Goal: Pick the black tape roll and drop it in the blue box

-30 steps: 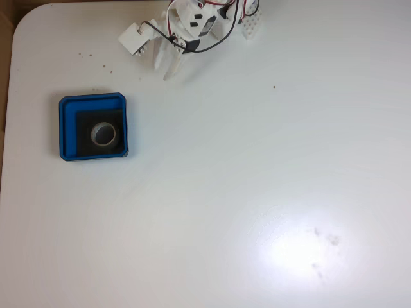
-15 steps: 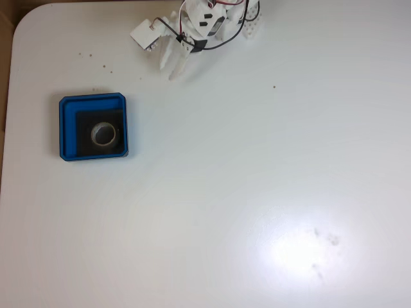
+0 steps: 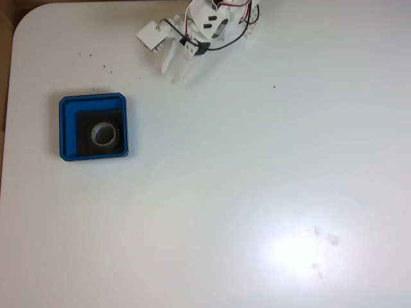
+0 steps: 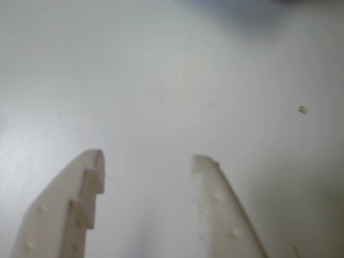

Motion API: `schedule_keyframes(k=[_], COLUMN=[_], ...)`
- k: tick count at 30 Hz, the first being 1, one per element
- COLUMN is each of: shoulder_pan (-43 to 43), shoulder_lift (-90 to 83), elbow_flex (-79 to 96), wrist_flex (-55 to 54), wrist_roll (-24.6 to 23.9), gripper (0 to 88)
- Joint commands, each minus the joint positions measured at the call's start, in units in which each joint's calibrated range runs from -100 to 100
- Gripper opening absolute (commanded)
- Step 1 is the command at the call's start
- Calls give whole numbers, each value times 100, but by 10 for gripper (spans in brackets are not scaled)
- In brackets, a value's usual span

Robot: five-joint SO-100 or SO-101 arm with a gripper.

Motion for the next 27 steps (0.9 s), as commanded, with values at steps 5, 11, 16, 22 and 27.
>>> schedule_keyframes(k=[5, 11, 16, 22, 27], shoulder_pan=[-1228, -2450, -3446, -4384, -4892], shoulder_lift=[-61, -61, -61, -61, -61], elbow_flex=[8, 8, 8, 8, 8], wrist_flex=[-32, -32, -32, -32, -32], wrist_roll=[31, 31, 31, -13, -21], gripper=[140, 140, 140, 140, 138])
